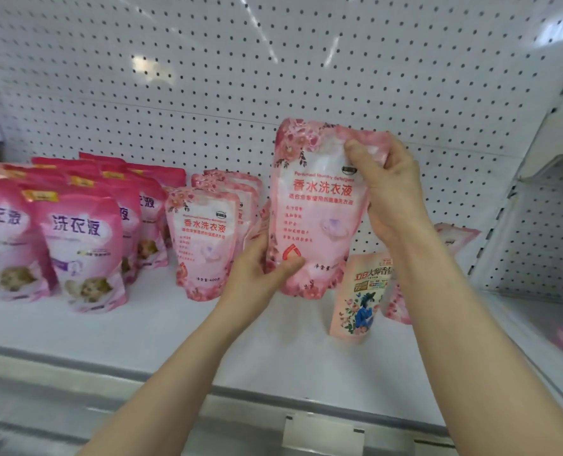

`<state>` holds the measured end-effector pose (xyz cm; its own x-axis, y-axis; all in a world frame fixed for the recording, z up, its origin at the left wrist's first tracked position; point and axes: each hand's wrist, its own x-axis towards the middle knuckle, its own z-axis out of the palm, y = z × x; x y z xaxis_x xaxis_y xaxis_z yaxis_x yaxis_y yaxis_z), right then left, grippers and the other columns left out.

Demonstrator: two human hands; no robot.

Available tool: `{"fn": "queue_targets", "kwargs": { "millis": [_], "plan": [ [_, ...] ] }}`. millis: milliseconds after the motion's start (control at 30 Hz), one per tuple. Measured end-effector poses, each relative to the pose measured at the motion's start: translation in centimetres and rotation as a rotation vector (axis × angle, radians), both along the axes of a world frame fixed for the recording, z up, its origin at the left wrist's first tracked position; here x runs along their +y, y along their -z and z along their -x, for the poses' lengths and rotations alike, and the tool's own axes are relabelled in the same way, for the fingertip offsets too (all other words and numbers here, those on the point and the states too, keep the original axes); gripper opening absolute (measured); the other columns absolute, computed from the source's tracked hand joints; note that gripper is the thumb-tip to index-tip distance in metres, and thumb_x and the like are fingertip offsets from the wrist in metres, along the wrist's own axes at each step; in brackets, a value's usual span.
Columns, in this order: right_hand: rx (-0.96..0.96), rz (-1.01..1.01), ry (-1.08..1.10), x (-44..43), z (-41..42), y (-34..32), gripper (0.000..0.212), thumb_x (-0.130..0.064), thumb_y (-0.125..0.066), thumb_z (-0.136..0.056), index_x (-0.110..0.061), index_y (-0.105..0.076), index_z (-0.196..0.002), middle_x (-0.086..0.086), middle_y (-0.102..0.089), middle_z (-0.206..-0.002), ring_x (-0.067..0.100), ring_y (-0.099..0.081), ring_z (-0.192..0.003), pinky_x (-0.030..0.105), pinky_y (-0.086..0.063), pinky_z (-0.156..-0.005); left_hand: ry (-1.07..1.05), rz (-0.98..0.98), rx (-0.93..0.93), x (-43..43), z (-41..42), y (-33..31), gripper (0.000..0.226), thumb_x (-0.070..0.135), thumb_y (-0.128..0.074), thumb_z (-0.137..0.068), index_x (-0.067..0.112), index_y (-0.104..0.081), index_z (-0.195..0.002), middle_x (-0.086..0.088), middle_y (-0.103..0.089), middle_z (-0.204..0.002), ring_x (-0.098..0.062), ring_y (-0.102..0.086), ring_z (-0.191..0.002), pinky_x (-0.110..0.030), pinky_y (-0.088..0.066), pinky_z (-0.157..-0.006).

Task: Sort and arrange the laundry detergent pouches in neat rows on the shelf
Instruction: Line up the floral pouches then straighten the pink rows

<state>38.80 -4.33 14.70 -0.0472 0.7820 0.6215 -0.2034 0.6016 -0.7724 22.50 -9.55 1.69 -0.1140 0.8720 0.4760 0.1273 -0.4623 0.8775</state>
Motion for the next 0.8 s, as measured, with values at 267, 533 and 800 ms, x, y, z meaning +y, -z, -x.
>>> {"fn": "queue_targets", "kwargs": {
  "millis": [267,533,800],
  "plan": [
    [0.115,0.32,0.075,-3.2,0.1,7.4,0.019,-0.011,-0.073,-0.086,-0.007,-0.071,-0.105,0.009,-0.077,-0.096,0.026,-0.075,-0.088,0.044,-0.061,-0.076,-0.048,0.013,-0.065,-1.6,0.1,2.2,0.031,0.021,-0.068,-0.088,0.025,-0.062,-0.118,0.011,-0.068,-0.113,-0.003,-0.063,-0.105,-0.011,-0.049,-0.083],
    [0.254,0.231,0.143,-4.4,-0.8,6.9,0.02,-0.01,-0.071,-0.088,-0.008,-0.07,-0.108,0.008,-0.076,-0.102,0.025,-0.074,-0.095,0.037,-0.059,-0.074,-0.453,-0.012,0.427,4.0,2.4,0.3,0.055,0.029,-0.061,-0.093,0.017,-0.041,-0.143,-0.002,-0.057,-0.136,-0.022,-0.054,-0.123,-0.031,-0.041,-0.1],
    [0.252,0.209,0.186,-5.3,-0.7,7.4,0.02,-0.01,-0.072,-0.087,-0.009,-0.07,-0.107,0.008,-0.076,-0.102,0.027,-0.073,-0.096,0.043,-0.06,-0.078,-0.619,-0.136,0.425,2.7,4.7,-1.3,0.022,0.029,-0.058,-0.094,0.014,-0.06,-0.077,0.015,-0.053,-0.059,-0.009,-0.049,-0.055,-0.024,-0.028,-0.051]
  ]
}}
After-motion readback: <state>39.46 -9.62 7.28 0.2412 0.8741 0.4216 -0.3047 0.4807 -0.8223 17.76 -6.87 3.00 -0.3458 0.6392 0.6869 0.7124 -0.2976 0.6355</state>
